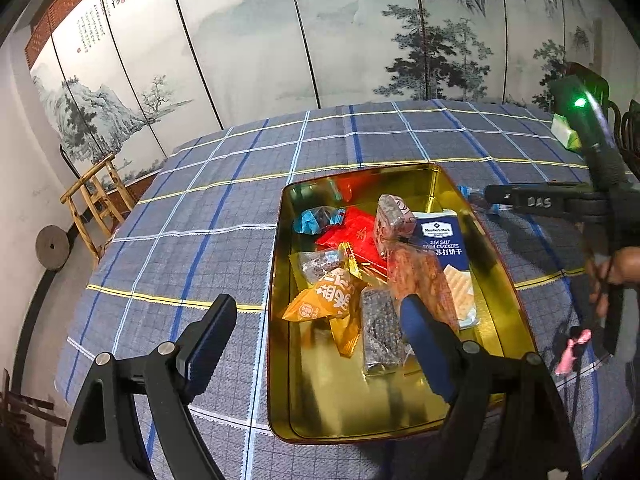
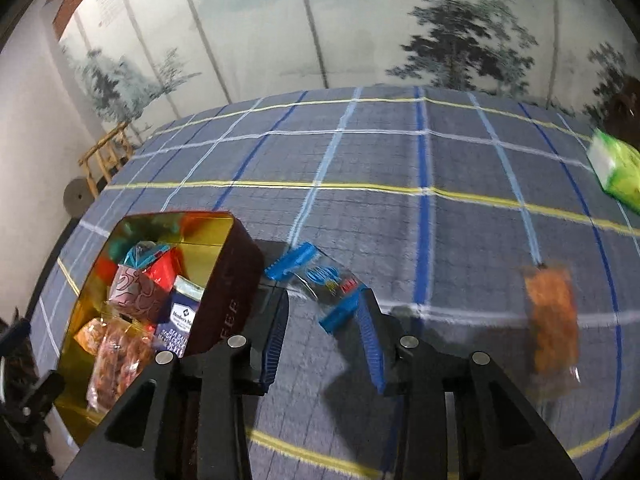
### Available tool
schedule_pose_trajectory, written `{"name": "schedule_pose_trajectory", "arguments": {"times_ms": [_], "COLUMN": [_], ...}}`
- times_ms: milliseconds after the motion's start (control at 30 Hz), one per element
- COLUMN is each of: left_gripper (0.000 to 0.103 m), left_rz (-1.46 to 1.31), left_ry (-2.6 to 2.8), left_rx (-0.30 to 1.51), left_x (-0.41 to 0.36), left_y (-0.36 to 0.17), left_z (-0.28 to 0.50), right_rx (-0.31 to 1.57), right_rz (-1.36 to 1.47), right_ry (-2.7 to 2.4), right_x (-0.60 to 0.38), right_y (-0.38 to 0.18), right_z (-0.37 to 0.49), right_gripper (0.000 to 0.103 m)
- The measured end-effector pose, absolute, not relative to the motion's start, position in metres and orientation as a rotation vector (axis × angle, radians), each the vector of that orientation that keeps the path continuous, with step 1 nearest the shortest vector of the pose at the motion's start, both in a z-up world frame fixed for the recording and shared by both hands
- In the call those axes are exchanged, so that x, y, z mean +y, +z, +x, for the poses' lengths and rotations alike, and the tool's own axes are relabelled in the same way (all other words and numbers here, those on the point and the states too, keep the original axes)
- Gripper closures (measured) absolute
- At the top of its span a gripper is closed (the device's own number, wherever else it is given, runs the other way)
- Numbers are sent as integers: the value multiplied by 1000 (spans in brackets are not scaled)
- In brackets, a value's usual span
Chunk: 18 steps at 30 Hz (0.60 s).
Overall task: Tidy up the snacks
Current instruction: 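Grasp the blue-wrapped round candy beside the tin with the right tool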
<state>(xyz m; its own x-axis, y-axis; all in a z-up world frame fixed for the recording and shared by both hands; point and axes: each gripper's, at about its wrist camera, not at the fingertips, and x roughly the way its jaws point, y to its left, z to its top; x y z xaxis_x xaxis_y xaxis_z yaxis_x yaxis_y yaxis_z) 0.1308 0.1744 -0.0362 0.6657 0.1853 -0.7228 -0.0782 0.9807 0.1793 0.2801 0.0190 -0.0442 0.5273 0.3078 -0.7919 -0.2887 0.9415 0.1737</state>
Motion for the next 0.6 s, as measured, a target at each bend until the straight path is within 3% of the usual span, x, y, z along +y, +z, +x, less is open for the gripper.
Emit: {"name": "schedule_pose_trajectory", "arguments": {"times_ms": [300,467,600], "left_gripper": [21,21,21], "left_rz": [142,151,156], "left_ry": [126,109,92], "left_rx": [839,852,839], "left_x": [165,155,147], "left_y": [-34,-32,-23], "left_z": [138,142,142], "right_rx": [983,1020,960], "right_rz": [-156,-222,-137], "right_ry": [498,531,533], "right_x": [37,48,17], "right_y": [-64,-73,-50], "right_z": [308,310,277], "right_gripper": [64,79,80]}}
